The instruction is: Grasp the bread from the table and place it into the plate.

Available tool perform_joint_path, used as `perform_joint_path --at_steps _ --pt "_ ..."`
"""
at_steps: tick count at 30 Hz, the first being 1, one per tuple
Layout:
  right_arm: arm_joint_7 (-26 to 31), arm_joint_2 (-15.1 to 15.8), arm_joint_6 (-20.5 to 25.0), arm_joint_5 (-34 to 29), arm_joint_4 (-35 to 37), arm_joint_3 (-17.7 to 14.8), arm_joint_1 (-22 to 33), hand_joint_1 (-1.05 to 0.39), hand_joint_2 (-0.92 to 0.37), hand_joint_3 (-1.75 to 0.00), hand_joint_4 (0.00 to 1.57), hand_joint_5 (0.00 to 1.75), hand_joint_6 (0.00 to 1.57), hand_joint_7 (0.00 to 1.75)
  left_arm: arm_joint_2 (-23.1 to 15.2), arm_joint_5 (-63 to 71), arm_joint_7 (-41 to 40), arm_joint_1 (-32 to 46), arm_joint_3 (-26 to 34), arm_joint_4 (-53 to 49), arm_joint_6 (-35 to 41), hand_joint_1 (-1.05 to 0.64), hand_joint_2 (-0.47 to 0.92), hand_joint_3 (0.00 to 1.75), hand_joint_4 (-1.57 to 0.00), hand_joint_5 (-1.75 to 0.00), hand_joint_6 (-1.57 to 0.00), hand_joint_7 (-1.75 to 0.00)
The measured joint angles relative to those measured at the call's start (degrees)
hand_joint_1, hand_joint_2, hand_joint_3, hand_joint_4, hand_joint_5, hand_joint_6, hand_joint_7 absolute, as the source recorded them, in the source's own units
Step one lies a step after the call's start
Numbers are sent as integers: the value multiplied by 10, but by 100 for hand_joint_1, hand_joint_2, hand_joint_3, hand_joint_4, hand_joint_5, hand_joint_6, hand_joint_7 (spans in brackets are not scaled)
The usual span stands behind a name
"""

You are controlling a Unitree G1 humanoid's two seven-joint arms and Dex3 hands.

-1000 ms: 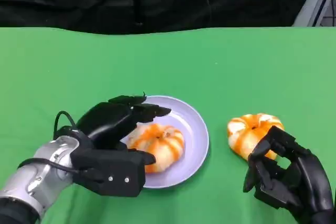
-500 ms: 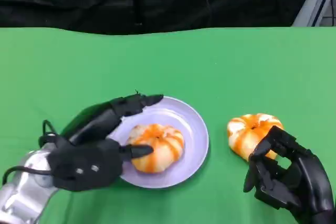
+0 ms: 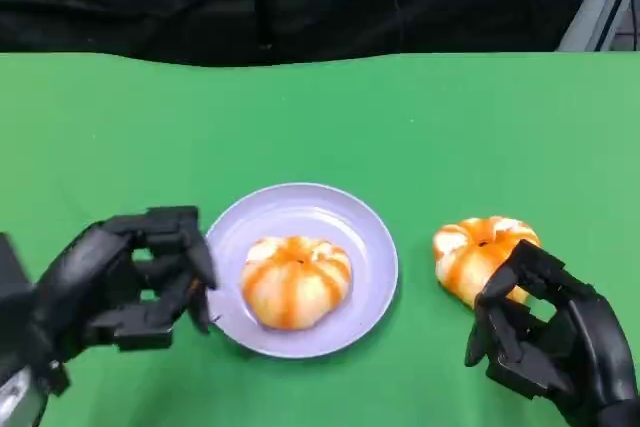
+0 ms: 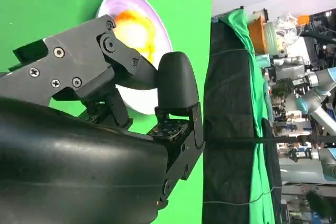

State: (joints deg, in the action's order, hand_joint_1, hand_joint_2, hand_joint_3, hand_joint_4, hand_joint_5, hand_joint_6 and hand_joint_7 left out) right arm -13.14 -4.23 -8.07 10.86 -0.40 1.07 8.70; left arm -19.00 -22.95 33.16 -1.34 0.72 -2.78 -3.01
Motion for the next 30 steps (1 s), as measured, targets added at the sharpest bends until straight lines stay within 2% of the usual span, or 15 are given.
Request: perform_joint_path --at_steps 4,8,30 --pt "0 0 1 0 0 -1 0 -12 -65 -106 82 175 62 166 0 -39 20 43 29 10 32 2 57 141 -98 -175 -81 -175" --pt "0 0 1 0 1 -1 0 -12 -65 -105 82 175 62 166 3 -55 22 64 45 10 64 5 57 142 -96 -175 -79 -175" --pt "2 0 0 0 1 2 -1 -11 -65 -106 83 175 65 166 23 -24 9 50 69 -17 75 5 58 140 -93 -175 -76 -175"
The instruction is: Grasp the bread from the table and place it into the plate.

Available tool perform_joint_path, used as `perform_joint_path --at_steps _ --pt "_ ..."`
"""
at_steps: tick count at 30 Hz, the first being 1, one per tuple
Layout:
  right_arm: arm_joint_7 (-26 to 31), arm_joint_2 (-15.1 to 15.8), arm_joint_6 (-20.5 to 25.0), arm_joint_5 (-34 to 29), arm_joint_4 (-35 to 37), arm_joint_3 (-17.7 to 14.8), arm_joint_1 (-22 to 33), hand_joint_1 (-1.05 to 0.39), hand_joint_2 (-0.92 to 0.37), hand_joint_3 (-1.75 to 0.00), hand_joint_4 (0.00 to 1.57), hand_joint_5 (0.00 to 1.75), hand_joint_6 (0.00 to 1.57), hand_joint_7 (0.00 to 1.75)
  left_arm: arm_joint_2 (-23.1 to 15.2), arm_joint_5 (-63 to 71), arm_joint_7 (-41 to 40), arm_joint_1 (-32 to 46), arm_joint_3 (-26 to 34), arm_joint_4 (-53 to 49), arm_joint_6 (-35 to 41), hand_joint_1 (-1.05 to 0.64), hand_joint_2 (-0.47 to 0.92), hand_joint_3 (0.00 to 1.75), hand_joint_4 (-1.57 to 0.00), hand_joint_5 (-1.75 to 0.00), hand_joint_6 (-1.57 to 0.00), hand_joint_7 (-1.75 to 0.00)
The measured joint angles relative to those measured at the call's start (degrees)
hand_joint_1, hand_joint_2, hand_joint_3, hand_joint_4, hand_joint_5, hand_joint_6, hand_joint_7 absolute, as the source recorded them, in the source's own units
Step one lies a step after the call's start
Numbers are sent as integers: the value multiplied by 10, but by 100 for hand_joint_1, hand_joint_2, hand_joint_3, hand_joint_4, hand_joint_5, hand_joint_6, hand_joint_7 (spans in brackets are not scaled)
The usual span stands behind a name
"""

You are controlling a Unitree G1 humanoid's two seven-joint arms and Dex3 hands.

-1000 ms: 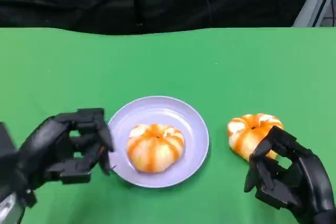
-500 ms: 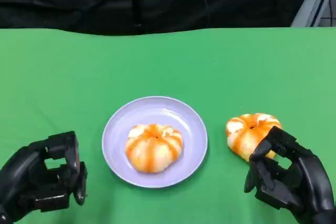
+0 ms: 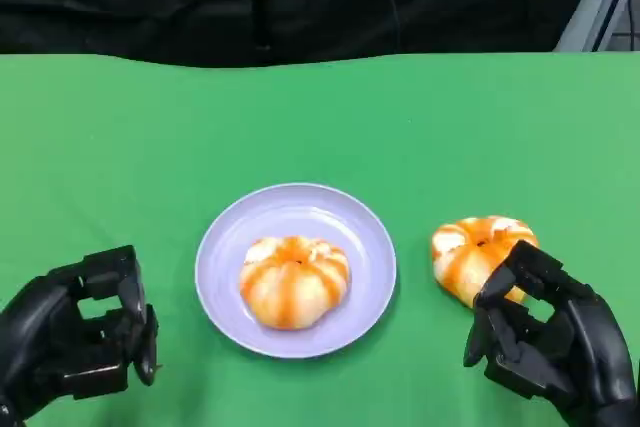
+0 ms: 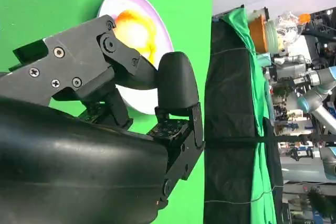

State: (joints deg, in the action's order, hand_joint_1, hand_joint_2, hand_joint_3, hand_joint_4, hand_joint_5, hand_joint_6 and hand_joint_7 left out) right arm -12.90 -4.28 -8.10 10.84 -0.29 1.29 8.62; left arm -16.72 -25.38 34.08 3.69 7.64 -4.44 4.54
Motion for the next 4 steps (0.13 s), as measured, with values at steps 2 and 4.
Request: perform_joint_path --at_steps 2,4 --pt "0 0 0 0 0 0 0 -11 -65 -106 83 175 65 166 1 1 0 0 0 -3 0 5 58 141 -94 -175 -76 -175" --pt "0 0 0 0 0 -1 0 -12 -64 -106 83 175 65 166 2 2 1 0 0 -4 0 4 56 141 -94 -175 -77 -175"
